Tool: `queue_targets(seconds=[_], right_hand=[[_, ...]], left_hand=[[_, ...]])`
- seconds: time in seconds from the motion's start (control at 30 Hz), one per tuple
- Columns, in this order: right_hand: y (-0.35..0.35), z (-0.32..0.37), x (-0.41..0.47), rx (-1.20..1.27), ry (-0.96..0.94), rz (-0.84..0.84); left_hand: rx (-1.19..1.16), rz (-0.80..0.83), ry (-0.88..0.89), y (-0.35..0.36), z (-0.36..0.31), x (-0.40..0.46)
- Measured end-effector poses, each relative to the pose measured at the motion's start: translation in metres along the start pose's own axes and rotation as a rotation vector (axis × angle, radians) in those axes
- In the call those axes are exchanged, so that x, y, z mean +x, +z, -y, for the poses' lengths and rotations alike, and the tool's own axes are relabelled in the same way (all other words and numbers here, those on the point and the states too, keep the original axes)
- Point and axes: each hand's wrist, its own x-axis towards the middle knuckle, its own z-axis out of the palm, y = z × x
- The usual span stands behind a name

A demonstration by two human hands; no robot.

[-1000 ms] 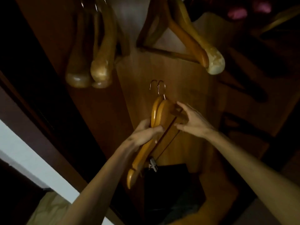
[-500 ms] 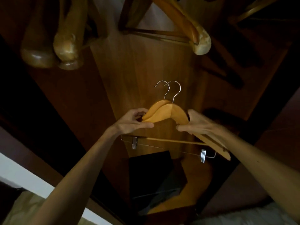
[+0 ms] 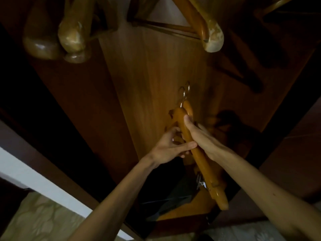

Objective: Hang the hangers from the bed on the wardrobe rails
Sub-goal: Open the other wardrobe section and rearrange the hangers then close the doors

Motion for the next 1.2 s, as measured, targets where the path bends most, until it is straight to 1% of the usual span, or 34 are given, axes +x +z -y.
queue_targets(seconds=[0.13, 0.2, 0.3, 0.33, 0.4, 0.5, 0.6, 0.67, 0.83, 0.9, 1.07, 1.2], right_hand=[[-0.001, 0.004, -0.005, -0.026, -0.041, -0.041], [-0.003, 0.004, -0.007, -0.015, -0.019, -0.076], [-0.008, 0.010, -0.013, -0.151, 0.004, -0.150], [-0.008, 0.016, -0.017, -0.165, -0.004, -0.160], [-0.005, 0.035, -0.023, -0.181, -0.056, -0.150], [0.002, 0.074, -0.030, -0.257, -0.179, -0.105], [0.009, 0.117, -0.032, -0.270, -0.284, -0.100], [0.015, 0.145, -0.029, -0.271, -0.334, -0.118], [0.031, 0.215, -0.015, -0.379, -0.463, -0.216], [0.034, 0.242, -0.007, -0.374, -0.502, -0.256], [0.037, 0.300, 0.019, -0.349, -0.616, -0.292], [0.038, 0.332, 0.045, -0.368, -0.631, -0.302]], left_hand=[[-0.161, -0.028, -0.088, -0.006, -0.001, -0.003], [-0.125, -0.076, -0.125, -0.007, -0.004, -0.003], [-0.055, -0.242, -0.219, -0.009, -0.014, -0.002], [-0.049, -0.291, -0.245, -0.011, -0.020, -0.002], [-0.046, -0.335, -0.251, -0.018, -0.037, -0.004], [-0.039, -0.367, -0.200, -0.031, -0.072, -0.011], [-0.086, -0.443, -0.102, -0.049, -0.117, -0.017], [-0.079, -0.480, -0.028, -0.062, -0.152, -0.021], [0.060, -0.542, 0.129, -0.090, -0.232, -0.022], [0.102, -0.575, 0.177, -0.101, -0.258, -0.018], [0.107, -0.628, 0.221, -0.126, -0.305, 0.001], [0.119, -0.650, 0.231, -0.146, -0.325, 0.023]])
